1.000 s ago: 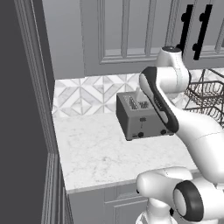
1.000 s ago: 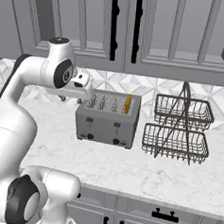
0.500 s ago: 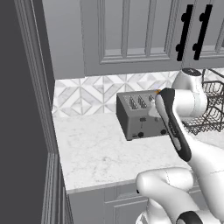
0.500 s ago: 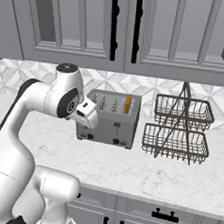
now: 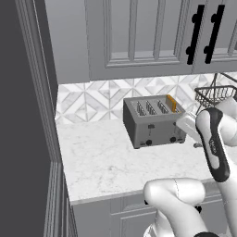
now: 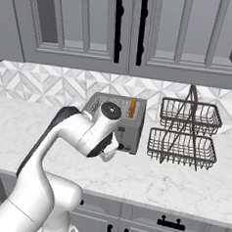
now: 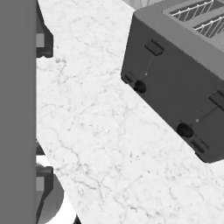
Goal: Start the toaster. Once the lever pops up, take the bread to the plate on the dining counter.
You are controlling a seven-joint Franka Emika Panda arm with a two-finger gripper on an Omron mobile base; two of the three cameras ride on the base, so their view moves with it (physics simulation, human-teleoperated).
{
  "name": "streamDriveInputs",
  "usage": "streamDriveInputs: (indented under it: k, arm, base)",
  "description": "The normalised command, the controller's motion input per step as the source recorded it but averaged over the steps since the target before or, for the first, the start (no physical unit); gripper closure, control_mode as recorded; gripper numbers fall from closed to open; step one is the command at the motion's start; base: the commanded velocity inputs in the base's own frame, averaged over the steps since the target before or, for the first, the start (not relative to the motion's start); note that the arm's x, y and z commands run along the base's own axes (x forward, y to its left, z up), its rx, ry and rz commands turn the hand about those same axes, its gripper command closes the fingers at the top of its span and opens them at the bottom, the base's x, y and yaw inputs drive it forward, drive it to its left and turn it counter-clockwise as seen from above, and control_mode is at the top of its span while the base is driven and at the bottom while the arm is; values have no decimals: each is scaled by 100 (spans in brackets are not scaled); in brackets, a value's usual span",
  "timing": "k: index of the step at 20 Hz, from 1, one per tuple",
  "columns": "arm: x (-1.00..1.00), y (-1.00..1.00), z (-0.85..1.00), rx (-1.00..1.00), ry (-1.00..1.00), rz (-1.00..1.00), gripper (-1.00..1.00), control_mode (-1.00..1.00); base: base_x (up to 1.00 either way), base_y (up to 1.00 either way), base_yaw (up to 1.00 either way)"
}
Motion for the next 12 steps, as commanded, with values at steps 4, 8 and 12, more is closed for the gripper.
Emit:
streamDriveInputs:
  k: [4, 8, 12]
  arm:
    - [49, -38, -20, 52, 0, -27, -100, -100]
    - [45, -28, 3, 33, 0, -26, -100, -100]
    - [16, -50, 3, 22, 0, -19, -100, -100]
  base:
    - [0, 0, 0]
    - [0, 0, 0]
    - [0, 0, 0]
